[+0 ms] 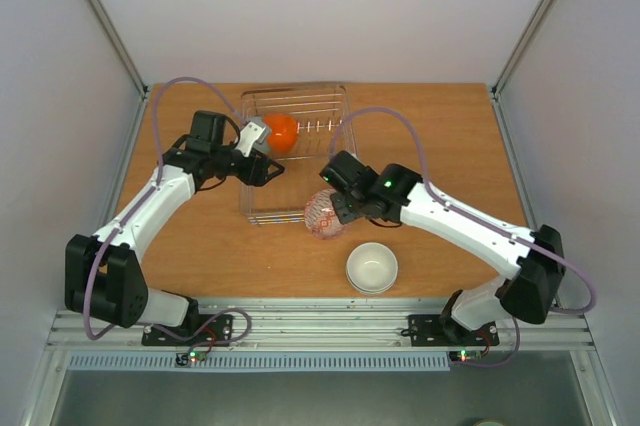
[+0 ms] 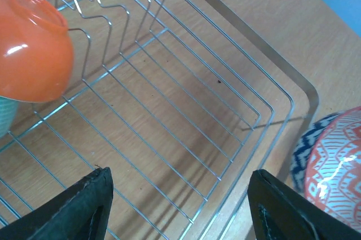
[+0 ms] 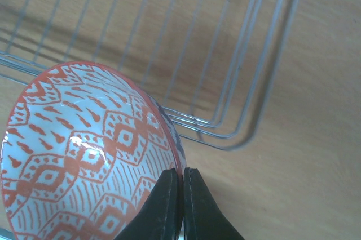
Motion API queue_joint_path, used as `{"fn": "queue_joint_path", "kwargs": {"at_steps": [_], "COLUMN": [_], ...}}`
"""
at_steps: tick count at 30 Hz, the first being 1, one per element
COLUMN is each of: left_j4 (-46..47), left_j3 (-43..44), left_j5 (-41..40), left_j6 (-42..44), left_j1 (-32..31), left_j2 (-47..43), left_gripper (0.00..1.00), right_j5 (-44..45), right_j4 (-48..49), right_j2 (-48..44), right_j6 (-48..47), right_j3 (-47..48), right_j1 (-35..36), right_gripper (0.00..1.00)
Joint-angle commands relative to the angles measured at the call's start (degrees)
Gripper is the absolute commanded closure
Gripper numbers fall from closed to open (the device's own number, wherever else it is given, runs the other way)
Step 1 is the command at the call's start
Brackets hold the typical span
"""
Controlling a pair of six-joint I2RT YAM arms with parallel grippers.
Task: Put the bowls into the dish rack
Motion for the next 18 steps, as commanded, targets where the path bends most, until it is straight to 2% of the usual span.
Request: {"fn": "queue_joint_path", "kwargs": {"at_steps": [1,10,18], "left_j4": [-0.58,-0.9,-0.93], "left_j3": [1.31,1.13,0.93], "left_j5": [2.01,1.47,1.32], "left_j6": [1.24,1.87,2.19], "left_j1": [-0.56,-1.56,-1.9], "left_j2": [-0.63,-0.36,-0.16], "left_gripper": [0.34,0.34,0.34], "right_j5": [3.37,2.66,1.77], "right_j4": [8.06,10.21,11.81], "right_j2": [4.23,11.03,14.52], "right_j6": [-5.51,-10.34,-11.85], "right_j3": [6.13,15.92,20.2], "right_j1": [0.18,-0.51,-1.18], "right_gripper": [0.99,0.99,0.99]}}
